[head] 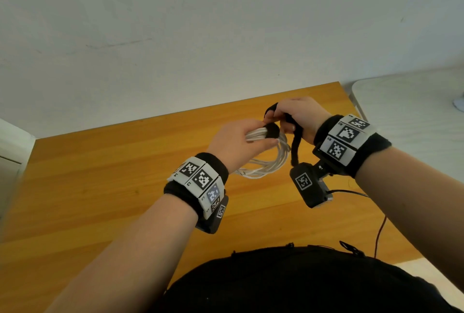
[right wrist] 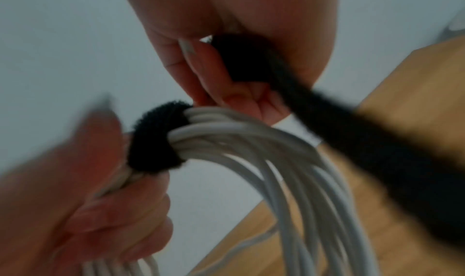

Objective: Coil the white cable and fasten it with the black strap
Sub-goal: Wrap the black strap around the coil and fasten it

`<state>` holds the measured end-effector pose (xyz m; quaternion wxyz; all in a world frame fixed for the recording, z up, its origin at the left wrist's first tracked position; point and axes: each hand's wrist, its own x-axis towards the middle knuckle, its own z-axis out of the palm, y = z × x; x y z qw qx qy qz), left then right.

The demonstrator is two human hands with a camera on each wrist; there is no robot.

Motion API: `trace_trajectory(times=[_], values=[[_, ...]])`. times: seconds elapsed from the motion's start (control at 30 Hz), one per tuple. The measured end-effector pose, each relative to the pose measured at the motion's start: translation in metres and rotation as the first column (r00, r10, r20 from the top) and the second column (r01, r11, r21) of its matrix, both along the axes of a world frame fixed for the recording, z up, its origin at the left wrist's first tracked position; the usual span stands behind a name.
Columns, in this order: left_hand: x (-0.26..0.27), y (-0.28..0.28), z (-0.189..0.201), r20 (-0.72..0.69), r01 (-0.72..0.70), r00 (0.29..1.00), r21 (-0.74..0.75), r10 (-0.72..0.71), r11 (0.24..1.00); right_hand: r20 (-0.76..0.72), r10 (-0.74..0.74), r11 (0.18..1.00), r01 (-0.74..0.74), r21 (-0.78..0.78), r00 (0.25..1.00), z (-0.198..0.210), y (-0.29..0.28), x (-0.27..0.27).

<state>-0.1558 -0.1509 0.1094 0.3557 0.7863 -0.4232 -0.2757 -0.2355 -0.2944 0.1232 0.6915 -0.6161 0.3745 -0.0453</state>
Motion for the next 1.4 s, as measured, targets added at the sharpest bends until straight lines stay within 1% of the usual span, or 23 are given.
trace_trajectory(times=[0.13,0.2,0.23,0.33,0.4,0.47,0.57,0.63,0.7,0.73,0.8,0.87,0.97,1.0,1.1,1.17,1.23,1.3,1.33,1.4], values=[[-0.002,-0.002,-0.004,0.079,0.005,0.997,0.013,-0.006,1.000,0.006,0.049,0.997,-0.050,0.053,0.999,-0.004,-0.003,-0.001],[-0.002,-0.002,-0.005,0.051,-0.038,0.998,-0.008,0.038,0.999,0.018,0.063,0.996,-0.064,0.061,0.998,-0.006,-0.005,-0.002],[-0.002,-0.002,-0.005,0.027,-0.037,0.999,-0.029,0.038,0.999,0.024,0.074,0.995,-0.075,0.066,0.997,-0.007,-0.007,-0.002],[-0.002,-0.001,-0.002,0.026,0.047,0.999,-0.077,-0.046,0.996,0.004,0.078,0.994,-0.078,0.079,0.997,-0.012,-0.010,-0.003],[-0.003,-0.003,0.001,0.030,0.057,0.998,-0.110,-0.054,0.992,-0.005,0.064,0.996,-0.063,0.065,0.998,-0.017,-0.012,-0.005],[-0.003,-0.006,0.004,0.023,0.037,0.999,-0.151,-0.034,0.988,-0.020,0.049,0.999,-0.049,0.003,0.999,-0.025,-0.014,-0.006],[-0.001,-0.010,0.006,0.025,-0.007,1.000,-0.175,0.011,0.985,-0.104,0.014,0.980,-0.034,-0.198,0.994,-0.031,-0.014,-0.006],[0.001,-0.010,0.004,0.026,-0.041,0.999,-0.181,0.046,0.983,-0.139,-0.068,0.929,0.012,-0.369,0.988,-0.031,-0.015,-0.008],[0.003,-0.011,0.003,0.000,-0.087,0.996,-0.191,0.089,0.978,-0.106,-0.177,0.863,0.102,-0.494,0.978,-0.026,-0.014,-0.011],[0.005,-0.012,0.002,-0.014,-0.108,0.994,-0.192,0.108,0.975,-0.067,-0.195,0.846,0.133,-0.517,0.979,-0.023,-0.012,-0.012],[0.008,-0.013,-0.001,-0.031,-0.150,0.989,-0.181,0.147,0.972,0.000,-0.169,0.840,0.144,-0.523,0.986,-0.019,-0.003,-0.015],[0.011,-0.014,-0.006,-0.059,-0.209,0.977,-0.141,0.203,0.968,0.021,-0.146,0.824,0.133,-0.551,0.989,-0.017,0.010,-0.019],[0.013,-0.013,-0.012,-0.092,-0.299,0.953,-0.116,0.289,0.947,0.028,-0.170,0.737,0.146,-0.659,0.985,-0.016,0.028,-0.026],[0.013,-0.012,-0.013,-0.094,-0.318,0.947,-0.117,0.308,0.941,0.015,-0.149,0.730,0.120,-0.673,0.989,-0.015,0.032,-0.027],[0.013,-0.013,-0.015,-0.087,-0.333,0.942,-0.112,0.325,0.936,-0.046,0.012,0.804,-0.037,-0.594,0.999,-0.018,0.046,-0.025],[0.012,-0.014,-0.016,-0.083,-0.338,0.940,-0.101,0.331,0.936,-0.059,0.075,0.840,-0.095,-0.534,0.995,-0.022,0.052,-0.020],[0.012,-0.013,-0.016,-0.084,-0.346,0.937,-0.096,0.339,0.933,-0.028,0.066,0.900,-0.072,-0.431,0.997,-0.027,0.056,-0.015],[0.012,-0.013,-0.015,-0.096,-0.337,0.940,-0.097,0.328,0.936,0.028,-0.017,0.961,0.024,-0.274,0.999,-0.029,0.056,-0.011],[0.012,-0.013,-0.014,-0.098,-0.327,0.943,-0.102,0.317,0.940,0.043,-0.061,0.975,0.068,-0.211,0.997,-0.029,0.055,-0.010],[0.012,-0.012,-0.013,-0.092,-0.308,0.950,-0.108,0.299,0.945,0.047,-0.091,0.983,0.097,-0.154,0.995,-0.027,0.053,-0.010]])
